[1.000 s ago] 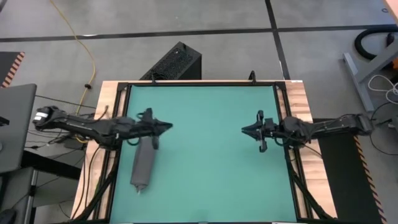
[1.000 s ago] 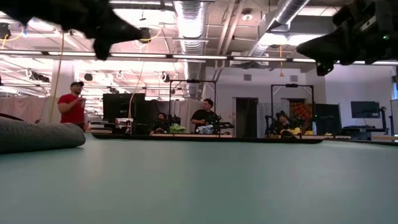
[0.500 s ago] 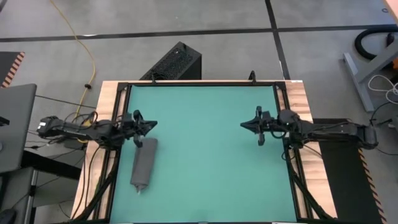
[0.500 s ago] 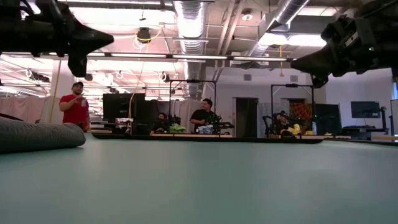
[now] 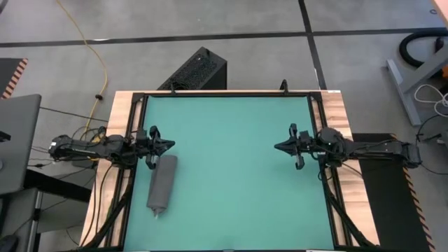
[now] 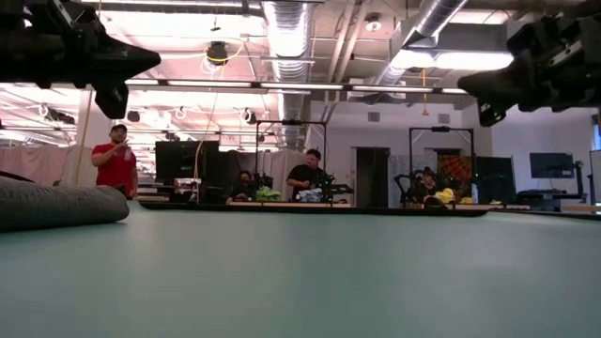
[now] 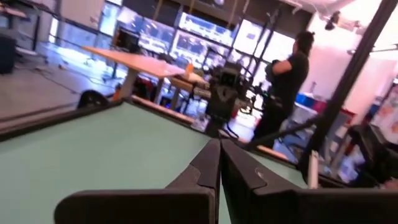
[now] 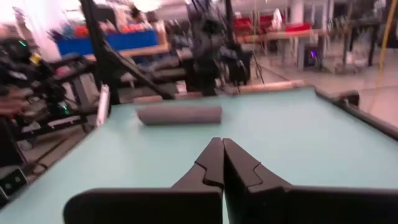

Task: Roll towel
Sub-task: Return to Home Position

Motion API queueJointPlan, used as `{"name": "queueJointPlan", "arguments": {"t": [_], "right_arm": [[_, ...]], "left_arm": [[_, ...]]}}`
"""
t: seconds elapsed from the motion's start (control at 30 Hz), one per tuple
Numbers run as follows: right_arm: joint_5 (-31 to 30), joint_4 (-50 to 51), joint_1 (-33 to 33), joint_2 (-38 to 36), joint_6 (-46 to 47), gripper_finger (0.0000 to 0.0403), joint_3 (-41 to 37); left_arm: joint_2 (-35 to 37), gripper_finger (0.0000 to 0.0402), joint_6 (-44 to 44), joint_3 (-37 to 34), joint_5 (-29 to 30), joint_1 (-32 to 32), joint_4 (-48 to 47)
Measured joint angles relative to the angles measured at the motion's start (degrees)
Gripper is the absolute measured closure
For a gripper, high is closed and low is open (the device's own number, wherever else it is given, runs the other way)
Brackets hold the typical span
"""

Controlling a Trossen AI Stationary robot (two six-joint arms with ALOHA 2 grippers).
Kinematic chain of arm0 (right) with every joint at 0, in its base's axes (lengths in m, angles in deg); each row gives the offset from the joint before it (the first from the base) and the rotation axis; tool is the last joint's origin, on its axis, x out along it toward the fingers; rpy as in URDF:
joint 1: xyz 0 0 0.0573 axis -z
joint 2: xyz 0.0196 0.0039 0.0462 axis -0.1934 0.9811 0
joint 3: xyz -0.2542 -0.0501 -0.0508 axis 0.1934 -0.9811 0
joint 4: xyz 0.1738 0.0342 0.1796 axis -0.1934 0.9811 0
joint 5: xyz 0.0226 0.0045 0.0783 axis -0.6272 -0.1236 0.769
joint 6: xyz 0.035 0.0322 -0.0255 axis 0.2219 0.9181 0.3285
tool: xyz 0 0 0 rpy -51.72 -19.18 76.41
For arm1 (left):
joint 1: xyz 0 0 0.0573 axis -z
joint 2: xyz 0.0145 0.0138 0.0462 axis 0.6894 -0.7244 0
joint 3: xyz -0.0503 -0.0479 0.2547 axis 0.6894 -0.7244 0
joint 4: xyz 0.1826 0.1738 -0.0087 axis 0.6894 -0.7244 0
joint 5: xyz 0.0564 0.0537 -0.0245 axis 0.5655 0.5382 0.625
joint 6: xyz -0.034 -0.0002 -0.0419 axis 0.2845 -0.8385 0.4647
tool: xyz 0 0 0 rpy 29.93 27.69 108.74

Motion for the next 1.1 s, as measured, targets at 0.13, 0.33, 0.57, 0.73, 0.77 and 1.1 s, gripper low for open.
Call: {"name": "queueJointPlan", "arguments": {"t": [0.13,0.33,0.57,0.73,0.77,1.1], "right_arm": [[-1.65,-0.71,-0.54,-1.43,-1.32,0.0386,0.06],[-2.15,1.96,1.42,-1.35,-2.85,0.0386,0.05],[-2.28,0.63,2.58,-0.39,-3.33,0.0385,-0.02],[-2.33,0.17,2.58,0.23,-7.15,0.0385,-0.05],[-2.78,1.97,2.62,0.31,-7.82,0.0385,-0.05],[-7.67,15.71,1.61,-0.98,0.56,0.0386,-0.09]], "left_arm": [[0.11,0.0401,1.34,-0.02,-1.35,0.28,-2.61],[0.13,0.0401,1.44,-0.04,-0.13,0.77,-5.07],[0.11,0.0401,1.66,-0.07,3.40,0.76,-6.17],[0.11,0.0401,0.42,-0.11,2.63,0.76,-8.24],[0.11,0.0401,0.30,-0.11,2.14,0.76,-9.41],[0.11,0.0401,1.80,-0.15,0.22,0.79,-11.99]]}}
